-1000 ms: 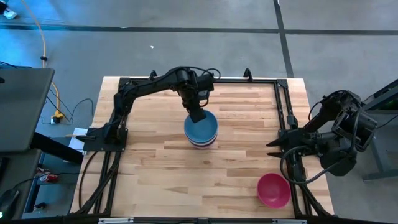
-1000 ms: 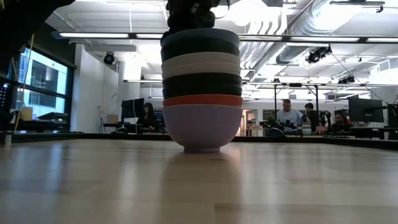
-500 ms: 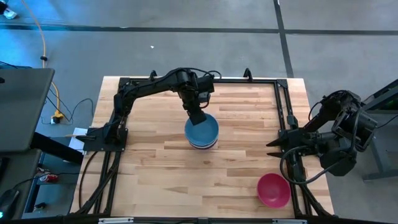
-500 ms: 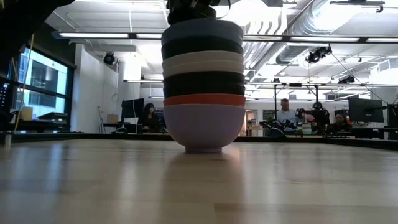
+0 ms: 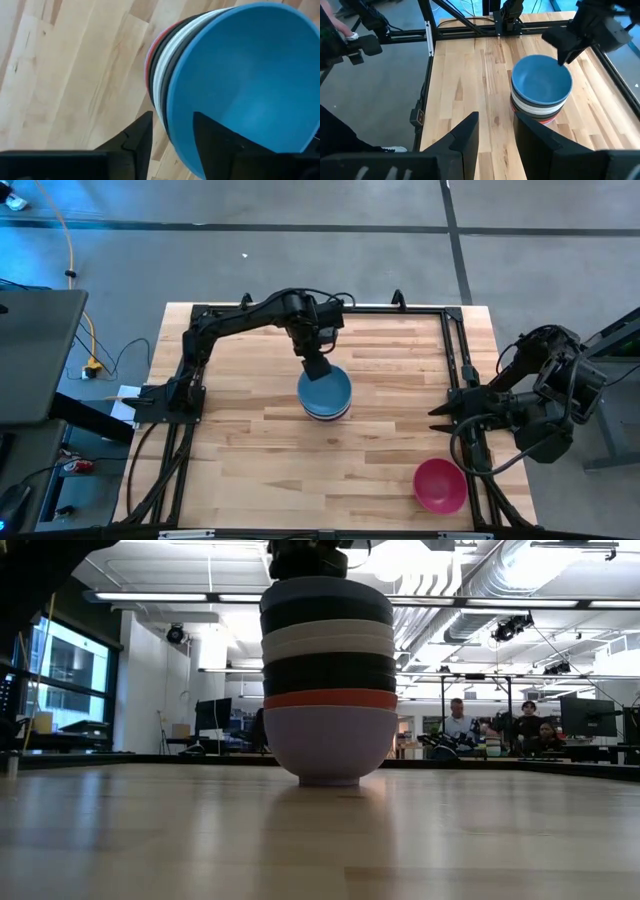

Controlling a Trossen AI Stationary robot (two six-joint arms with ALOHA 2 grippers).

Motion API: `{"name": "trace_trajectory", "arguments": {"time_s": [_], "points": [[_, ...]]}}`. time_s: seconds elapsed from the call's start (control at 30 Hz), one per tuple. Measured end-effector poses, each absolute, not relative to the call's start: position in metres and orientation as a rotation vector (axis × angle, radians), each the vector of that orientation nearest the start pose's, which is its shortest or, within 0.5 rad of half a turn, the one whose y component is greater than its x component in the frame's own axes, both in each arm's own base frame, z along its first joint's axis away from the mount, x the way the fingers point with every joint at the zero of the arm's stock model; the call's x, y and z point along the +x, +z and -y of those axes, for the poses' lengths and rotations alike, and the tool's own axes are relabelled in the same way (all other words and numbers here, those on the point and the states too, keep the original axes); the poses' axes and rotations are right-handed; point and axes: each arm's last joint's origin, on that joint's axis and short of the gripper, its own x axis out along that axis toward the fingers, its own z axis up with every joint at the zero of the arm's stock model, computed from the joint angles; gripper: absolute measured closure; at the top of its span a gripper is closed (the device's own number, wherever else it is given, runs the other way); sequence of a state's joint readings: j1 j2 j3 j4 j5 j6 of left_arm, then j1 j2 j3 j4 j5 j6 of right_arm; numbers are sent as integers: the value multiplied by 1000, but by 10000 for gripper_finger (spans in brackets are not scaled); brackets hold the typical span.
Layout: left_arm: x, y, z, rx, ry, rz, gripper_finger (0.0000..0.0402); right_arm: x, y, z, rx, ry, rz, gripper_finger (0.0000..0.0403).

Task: Nest bowls inside each other
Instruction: Stack the pink bowl on top of the blue bowl

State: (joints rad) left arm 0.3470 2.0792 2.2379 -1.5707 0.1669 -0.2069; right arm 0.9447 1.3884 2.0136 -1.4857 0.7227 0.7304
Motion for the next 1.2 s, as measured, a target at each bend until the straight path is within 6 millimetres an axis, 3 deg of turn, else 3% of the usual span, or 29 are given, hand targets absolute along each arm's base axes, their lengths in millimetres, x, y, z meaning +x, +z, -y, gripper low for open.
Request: {"name": "trace_trajectory", "arguments": {"time_s": [0.13, 0.3, 0.57, 0.77, 0.97, 1.2], "points": [[363, 352, -133, -512, 290, -1314, 271, 126, 482, -142, 175, -63, -672, 291], [329, 394, -131, -448, 292, -1197, 270, 128, 464, -148, 379, -107, -806, 291], [253, 473, -96, -292, 239, -915, 270, 135, 393, -168, 540, -332, -1117, 291], [195, 518, -69, -235, 230, -657, 270, 136, 340, -180, 659, -475, -1345, 291], [157, 542, -52, -193, 216, -474, 270, 136, 300, -188, 773, -551, -1495, 291], [146, 547, -44, -196, 200, -435, 270, 130, 274, -187, 789, -650, -1610, 291]]}}
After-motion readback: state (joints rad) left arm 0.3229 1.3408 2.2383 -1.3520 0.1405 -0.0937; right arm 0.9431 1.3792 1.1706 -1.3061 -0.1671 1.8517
